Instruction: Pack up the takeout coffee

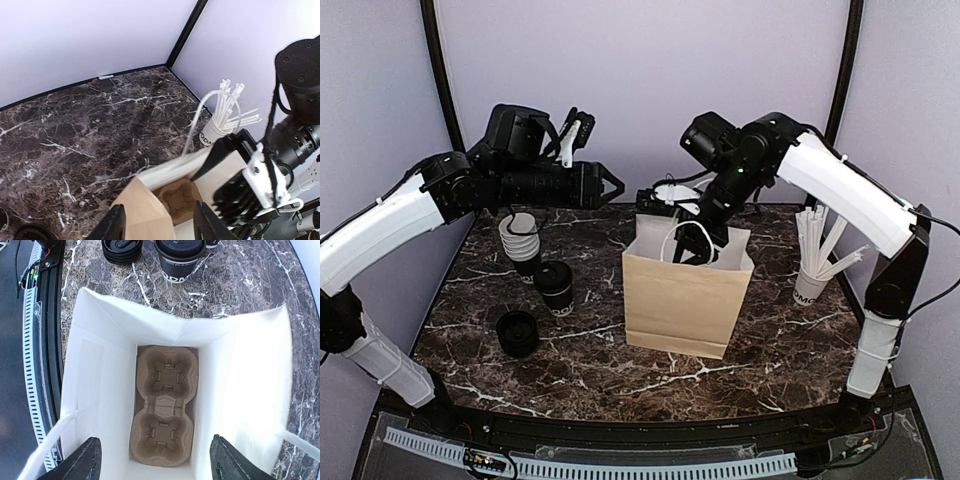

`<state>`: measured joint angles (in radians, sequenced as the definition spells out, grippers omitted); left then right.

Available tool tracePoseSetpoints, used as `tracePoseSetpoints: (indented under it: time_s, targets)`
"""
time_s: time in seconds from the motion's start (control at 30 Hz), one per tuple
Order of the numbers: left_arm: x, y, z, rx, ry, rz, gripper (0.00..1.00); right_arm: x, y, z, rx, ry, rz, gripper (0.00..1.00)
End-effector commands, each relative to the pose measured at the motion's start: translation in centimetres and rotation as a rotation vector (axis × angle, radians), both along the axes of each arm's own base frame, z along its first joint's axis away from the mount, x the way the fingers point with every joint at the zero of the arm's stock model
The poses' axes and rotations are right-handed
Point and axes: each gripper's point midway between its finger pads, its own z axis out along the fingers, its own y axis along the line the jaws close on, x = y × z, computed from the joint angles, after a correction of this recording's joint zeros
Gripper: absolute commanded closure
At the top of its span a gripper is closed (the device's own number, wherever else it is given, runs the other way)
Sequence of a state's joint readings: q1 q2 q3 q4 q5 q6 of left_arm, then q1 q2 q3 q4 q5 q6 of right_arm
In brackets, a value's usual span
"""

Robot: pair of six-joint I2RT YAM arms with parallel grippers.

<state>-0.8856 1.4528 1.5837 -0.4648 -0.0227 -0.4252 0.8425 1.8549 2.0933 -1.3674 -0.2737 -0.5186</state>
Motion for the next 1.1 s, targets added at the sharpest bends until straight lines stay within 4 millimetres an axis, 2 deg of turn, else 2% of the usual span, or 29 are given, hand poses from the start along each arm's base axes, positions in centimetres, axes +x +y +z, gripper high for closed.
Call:
tracePoseSetpoints:
  time_s: [0.0, 0.07, 0.1, 0.13, 0.17, 0.2, 0.23, 0.27, 0.3, 0.33, 0.37, 0.4, 0.43, 0.47, 0.5, 0.53, 0.67, 0.9, 1.07]
  targets:
    - [-1.0, -1.0, 2.3, -0.005, -0.088, -0.195, 0.46, 0.4, 0.3, 4.5, 0.107, -0.104, 0.033, 0.25]
    - [-0.7, -1.5, 2.3, 0.028, -0.130, -0.245, 0.41, 0.8, 0.2, 6.6, 0.145, -0.163, 0.039, 0.25]
    - [-0.4, -2.0, 1.6, 0.052, -0.141, -0.282, 0.39, 1.0, 0.1, 7.7, 0.167, -0.193, 0.040, 0.25]
    - [-0.3, -2.3, 1.9, 0.054, -0.158, -0.299, 0.39, 1.1, 0.0, 8.6, 0.187, -0.219, 0.040, 0.25]
    - [0.1, -2.8, 1.3, 0.071, -0.169, -0.332, 0.37, 1.1, -0.2, 9.3, 0.204, -0.241, 0.039, 0.25]
    - [0.3, -3.1, 1.7, 0.069, -0.186, -0.348, 0.36, 1.1, -0.4, 10.0, 0.224, -0.260, 0.033, 0.26]
    - [0.8, -3.8, 0.8, 0.083, -0.186, -0.383, 0.35, 1.3, -0.6, 10.7, 0.246, -0.275, 0.017, 0.27]
    - [1.0, -4.1, 1.6, 0.080, -0.215, -0.398, 0.33, 1.3, -0.8, 11.4, 0.269, -0.289, 0.003, 0.28]
    - [1.4, -5.0, 0.5, 0.088, -0.189, -0.431, 0.33, 1.3, -1.1, 11.9, 0.289, -0.299, -0.010, 0.29]
    - [1.5, -5.4, 1.5, 0.074, -0.209, -0.447, 0.32, 1.3, -1.4, 12.5, 0.308, -0.310, -0.021, 0.29]
    - [2.0, -6.3, 0.1, 0.085, -0.171, -0.471, 0.32, 1.2, -1.7, 13.0, 0.324, -0.317, -0.028, 0.29]
    - [2.2, -6.8, 1.2, 0.079, -0.209, -0.488, 0.32, 1.0, -1.8, 13.2, 0.334, -0.319, -0.027, 0.29]
    - [2.6, -7.6, 0.0, 0.087, -0.186, -0.509, 0.32, 0.7, -1.9, 13.4, 0.343, -0.318, -0.022, 0.29]
    - [2.7, -8.1, 0.7, 0.072, -0.203, -0.523, 0.32, 0.5, -1.9, 13.4, 0.346, -0.312, -0.019, 0.29]
    - [3.2, -8.7, -0.1, 0.073, -0.193, -0.535, 0.32, 0.4, -1.9, 13.1, 0.343, -0.305, -0.017, 0.30]
    - [3.0, -9.2, 0.4, 0.051, -0.200, -0.561, 0.32, 0.3, -1.9, 12.7, 0.339, -0.292, -0.015, 0.30]
    - [2.8, -10.5, 0.0, 0.007, -0.183, -0.620, 0.32, -0.1, -1.7, 11.5, 0.326, -0.247, -0.004, 0.30]
    - [2.3, -10.1, -1.4, 0.012, -0.113, -0.613, 0.33, 0.5, -1.2, 11.2, 0.327, -0.254, 0.003, 0.30]
    - [0.5, -9.1, -0.9, -0.006, -0.076, -0.638, 0.34, 0.9, -1.8, 12.2, 0.337, -0.280, -0.017, 0.30]
